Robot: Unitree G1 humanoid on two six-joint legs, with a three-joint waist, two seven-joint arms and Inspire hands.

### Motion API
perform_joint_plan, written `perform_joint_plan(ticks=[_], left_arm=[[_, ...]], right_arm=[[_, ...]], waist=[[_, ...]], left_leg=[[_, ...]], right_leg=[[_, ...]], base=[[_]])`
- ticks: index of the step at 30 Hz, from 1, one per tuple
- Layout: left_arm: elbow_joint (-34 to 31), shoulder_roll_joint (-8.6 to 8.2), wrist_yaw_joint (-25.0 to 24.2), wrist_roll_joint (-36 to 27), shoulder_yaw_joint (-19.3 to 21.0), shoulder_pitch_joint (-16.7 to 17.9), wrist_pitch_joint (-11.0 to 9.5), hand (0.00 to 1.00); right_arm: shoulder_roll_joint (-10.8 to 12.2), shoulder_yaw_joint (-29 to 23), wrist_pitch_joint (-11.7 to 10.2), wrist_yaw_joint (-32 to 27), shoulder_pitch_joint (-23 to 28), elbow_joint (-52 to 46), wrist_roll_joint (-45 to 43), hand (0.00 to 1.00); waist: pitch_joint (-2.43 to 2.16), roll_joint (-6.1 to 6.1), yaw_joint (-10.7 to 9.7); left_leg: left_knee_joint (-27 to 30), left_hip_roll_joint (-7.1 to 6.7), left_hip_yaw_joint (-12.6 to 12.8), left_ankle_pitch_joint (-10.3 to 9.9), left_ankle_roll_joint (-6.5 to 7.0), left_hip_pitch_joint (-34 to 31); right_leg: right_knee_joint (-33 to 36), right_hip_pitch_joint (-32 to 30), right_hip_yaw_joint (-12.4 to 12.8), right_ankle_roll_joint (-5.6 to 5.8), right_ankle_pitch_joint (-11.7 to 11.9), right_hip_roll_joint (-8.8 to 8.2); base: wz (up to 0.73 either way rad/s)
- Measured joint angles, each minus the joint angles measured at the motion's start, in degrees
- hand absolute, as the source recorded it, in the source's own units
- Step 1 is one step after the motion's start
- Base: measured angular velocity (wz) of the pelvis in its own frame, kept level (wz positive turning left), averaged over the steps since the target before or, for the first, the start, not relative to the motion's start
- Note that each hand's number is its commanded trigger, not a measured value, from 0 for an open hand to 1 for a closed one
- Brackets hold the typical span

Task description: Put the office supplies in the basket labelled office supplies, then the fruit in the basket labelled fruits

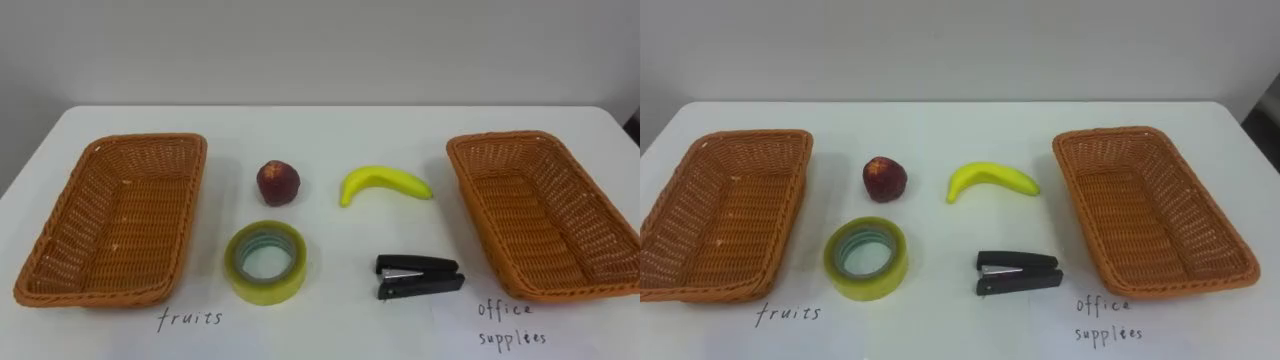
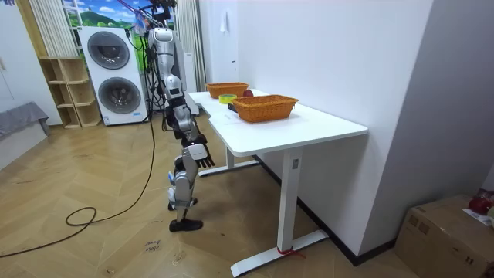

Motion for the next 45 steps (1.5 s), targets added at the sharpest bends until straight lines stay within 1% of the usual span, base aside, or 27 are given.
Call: perform_joint_plan(ticks=[4, 9, 11, 15, 17, 25, 28, 30, 32, 35, 40, 43, 45], left_arm=[[0.0, -0.1, 0.7, 0.3, 0.0, 0.1, -0.6, 0.0], [0.0, -0.14, 4.0, 1.6, -0.1, 0.2, -0.6, 0.0], [0.0, -0.09, 5.1, 2.2, -0.1, 0.8, -0.6, 0.0], [0.0, 0.2, 5.5, 3.2, -0.1, 1.9, -0.6, 0.0], [0.0, 0.3, 6.4, 3.3, -0.1, 2.4, -0.5, 0.0], [0.1, 0.32, 7.3, 3.3, -0.2, 3.7, -0.5, 0.0], [0.1, 0.34, 7.8, 3.3, -1.1, 4.1, -0.4, 0.0], [0.3, 0.35, 7.9, 4.3, -1.1, 4.3, -0.2, 0.0], [0.5, 0.37, 8.5, 5.5, -1.1, 4.2, 0.2, 0.0], [0.7, 0.4, 8.6, 5.6, -1.0, 4.1, 0.4, 0.0], [1.7, 0.42, 8.5, 5.5, -0.9, 3.6, 1.3, 0.0], [2.0, 0.44, 8.5, 5.5, 0.3, 3.2, 1.5, 0.0], [2.1, 0.45, 8.5, 5.5, 1.2, 3.2, 1.5, 0.0]], right_arm=[[0.0, 0.0, -0.1, -0.2, 0.0, -0.1, -1.3, 0.0], [0.0, 0.1, -0.7, -1.0, -0.3, -0.5, -4.1, 0.0], [0.1, 0.1, -0.7, -1.2, -0.2, -0.5, -3.7, 0.0], [0.1, 0.2, -0.7, -1.2, -0.2, -0.5, -3.1, 0.0], [0.1, 0.2, -0.7, -1.4, -0.2, -0.5, -3.1, 0.0], [0.2, 0.1, -0.7, -2.9, 0.0, -0.3, -2.2, 0.0], [0.2, 0.0, -0.6, -3.7, 0.0, 0.0, -1.3, 0.0], [0.2, -0.1, -0.5, -4.3, 0.0, 0.1, -0.7, 0.0], [0.2, -0.2, -0.5, -5.7, 0.1, 0.1, 0.2, 0.0], [0.3, -1.7, -0.5, -7.0, 0.2, 0.2, 0.9, 0.0], [0.4, -3.6, -0.5, -9.4, 0.9, 0.4, 2.8, 0.0], [0.4, -4.8, -0.5, -10.5, 2.1, 0.2, 4.9, 0.0], [0.5, -6.9, -0.4, -11.2, 2.5, 0.2, 5.2, 0.0]], waist=[[0.02, -0.04, 0.0], [-0.04, -0.39, -0.1], [-0.06, -0.56, -0.1], [-0.07, -0.92, 0.0], [0.0, -1.14, 0.0], [0.03, -1.22, -0.1], [0.03, -1.27, -0.2], [0.07, -1.35, -0.2], [0.22, -1.45, -0.3], [0.33, -1.56, -0.3], [0.36, -1.54, -0.7], [0.36, -1.59, -0.9], [0.36, -1.61, -1.6]], left_leg=[[0.0, 0.0, 0.0, 0.0, 0.0, 0.0], [0.3, -0.01, -0.1, 0.0, 0.0, -1.0], [0.5, -0.04, -0.3, 0.0, 0.0, -1.0], [0.5, -0.1, -0.3, 0.0, 0.01, -1.0], [0.5, -0.09, -0.3, 0.0, 0.01, -1.0], [0.4, -0.07, -0.3, 0.0, 0.01, -0.9], [0.4, -0.11, -0.3, 0.0, 0.01, -0.9], [0.4, -0.11, -0.3, 0.0, 0.01, -0.9], [0.4, -0.1, -0.3, 0.0, 0.01, -0.5], [0.5, -0.09, -0.3, 0.0, 0.01, -0.4], [0.5, -0.06, -0.2, 0.0, 0.01, -0.4], [0.4, -0.07, -0.3, 0.0, 0.01, -0.2], [0.4, -0.12, -0.3, 0.0, 0.01, -0.4]], right_leg=[[0.0, -0.1, 0.0, 0.0, 0.0, 0.0], [0.0, -1.0, -0.2, 0.0, 0.0, -0.01], [0.0, -1.0, -0.3, 0.0, 0.0, -0.05], [0.0, -0.9, -0.2, 0.0, 0.0, -0.1], [0.0, -0.9, -0.2, 0.0, 0.0, -0.08], [0.0, -0.7, -0.2, 0.0, 0.0, -0.06], [0.0, -0.6, -0.3, 0.0, 0.0, -0.08], [0.0, -0.6, -0.3, 0.0, 0.0, -0.08], [-0.2, -0.2, -0.3, 0.01, 0.0, -0.08], [-0.2, -0.2, -0.3, 0.01, 0.0, -0.08], [-0.3, -0.2, -0.2, 0.01, 0.0, -0.05], [-0.5, -0.3, 0.0, 0.01, 0.0, -0.04], [-0.7, -0.2, 0.1, 0.02, 0.0, -0.03]], base=[[0.0], [0.0], [0.0], [0.0], [0.0], [0.0], [0.0], [0.0], [0.0], [0.0], [0.0], [0.0], [0.0]])
